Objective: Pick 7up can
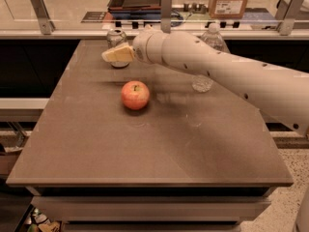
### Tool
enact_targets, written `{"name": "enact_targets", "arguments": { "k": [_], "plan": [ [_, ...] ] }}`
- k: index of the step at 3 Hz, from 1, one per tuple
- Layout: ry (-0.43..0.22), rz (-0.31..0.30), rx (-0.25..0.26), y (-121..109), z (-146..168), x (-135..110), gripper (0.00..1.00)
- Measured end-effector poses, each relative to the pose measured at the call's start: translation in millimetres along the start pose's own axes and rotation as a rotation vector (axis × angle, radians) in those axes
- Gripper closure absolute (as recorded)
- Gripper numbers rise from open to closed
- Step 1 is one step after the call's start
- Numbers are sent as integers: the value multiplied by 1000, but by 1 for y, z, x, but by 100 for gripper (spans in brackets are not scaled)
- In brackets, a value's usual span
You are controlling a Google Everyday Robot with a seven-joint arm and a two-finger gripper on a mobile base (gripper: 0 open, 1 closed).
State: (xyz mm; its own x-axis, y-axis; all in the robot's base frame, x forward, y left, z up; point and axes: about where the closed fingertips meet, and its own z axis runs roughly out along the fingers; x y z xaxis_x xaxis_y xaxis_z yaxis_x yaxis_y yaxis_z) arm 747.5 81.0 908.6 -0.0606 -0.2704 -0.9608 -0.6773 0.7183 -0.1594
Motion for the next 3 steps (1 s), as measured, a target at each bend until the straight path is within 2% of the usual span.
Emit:
{"name": "enact_targets", "arguments": {
  "k": [1,3],
  "plan": [
    [-23,-9,-8,-10,12,-4,0],
    [-51,-10,-62,-14,43,-11,0]
  ]
}}
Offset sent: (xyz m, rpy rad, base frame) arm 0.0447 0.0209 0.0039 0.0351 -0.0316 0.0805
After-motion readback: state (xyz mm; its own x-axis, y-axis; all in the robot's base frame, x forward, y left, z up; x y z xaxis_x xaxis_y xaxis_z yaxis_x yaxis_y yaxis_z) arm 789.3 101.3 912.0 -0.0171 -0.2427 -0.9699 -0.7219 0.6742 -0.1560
